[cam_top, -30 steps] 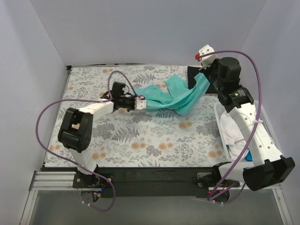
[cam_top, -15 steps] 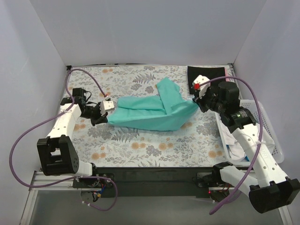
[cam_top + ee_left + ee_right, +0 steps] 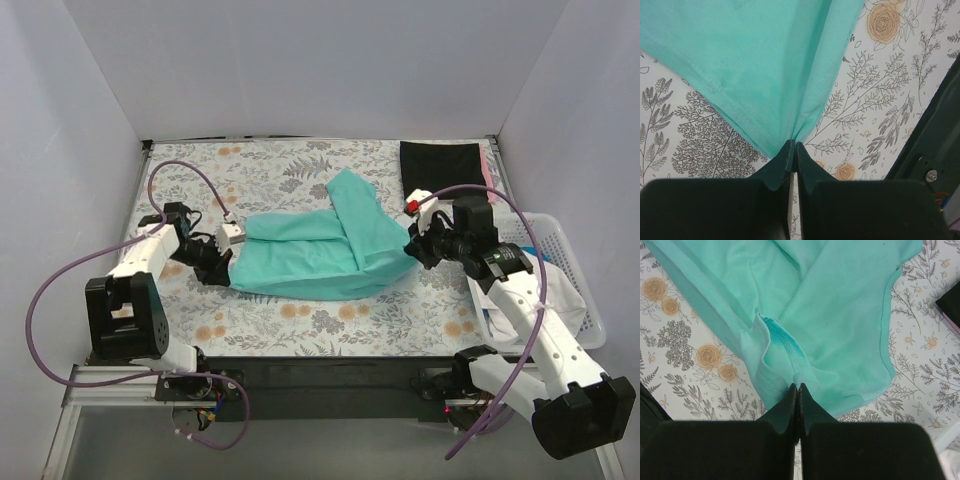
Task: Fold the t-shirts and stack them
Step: Flatten the tshirt out
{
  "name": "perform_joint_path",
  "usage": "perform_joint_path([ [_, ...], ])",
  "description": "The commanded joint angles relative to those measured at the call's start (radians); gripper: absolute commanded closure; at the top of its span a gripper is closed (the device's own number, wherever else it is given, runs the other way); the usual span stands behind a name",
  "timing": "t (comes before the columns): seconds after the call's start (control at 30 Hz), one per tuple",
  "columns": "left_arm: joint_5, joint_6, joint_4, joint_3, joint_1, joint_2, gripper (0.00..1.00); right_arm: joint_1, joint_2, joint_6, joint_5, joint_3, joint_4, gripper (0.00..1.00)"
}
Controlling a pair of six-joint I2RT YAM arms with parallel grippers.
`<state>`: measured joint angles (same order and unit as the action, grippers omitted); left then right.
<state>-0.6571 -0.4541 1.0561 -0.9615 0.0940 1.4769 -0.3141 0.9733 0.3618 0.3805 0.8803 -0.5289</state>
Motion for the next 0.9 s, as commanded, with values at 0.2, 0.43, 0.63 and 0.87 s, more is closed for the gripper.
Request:
perform_joint_path([
  [0.2, -0.047, 0.293, -0.082, -0.207, 0.091, -0.139, 1.0, 0.006, -0.01, -0.061, -0.162, 0.256, 0.058, 0.99],
  [0.43, -0.168, 0.559, -0.102, -0.592, 0.22, -0.11, 1.0, 0.007, 0.05, -0.092, -0.298, 0.572, 0.141, 0.99],
  [0.63, -0.148, 0.741, -0.259, -0.639, 0.302, -0.294, 1.0, 0.009, -0.024, -0.116, -0.359, 0.703, 0.204, 0.99],
  [0.87, 0.039, 0.91, -0.492, -0.629, 0.306, -0.477, 1.0, 0.009, -0.048, -0.093, -0.364, 0.805, 0.254, 0.99],
])
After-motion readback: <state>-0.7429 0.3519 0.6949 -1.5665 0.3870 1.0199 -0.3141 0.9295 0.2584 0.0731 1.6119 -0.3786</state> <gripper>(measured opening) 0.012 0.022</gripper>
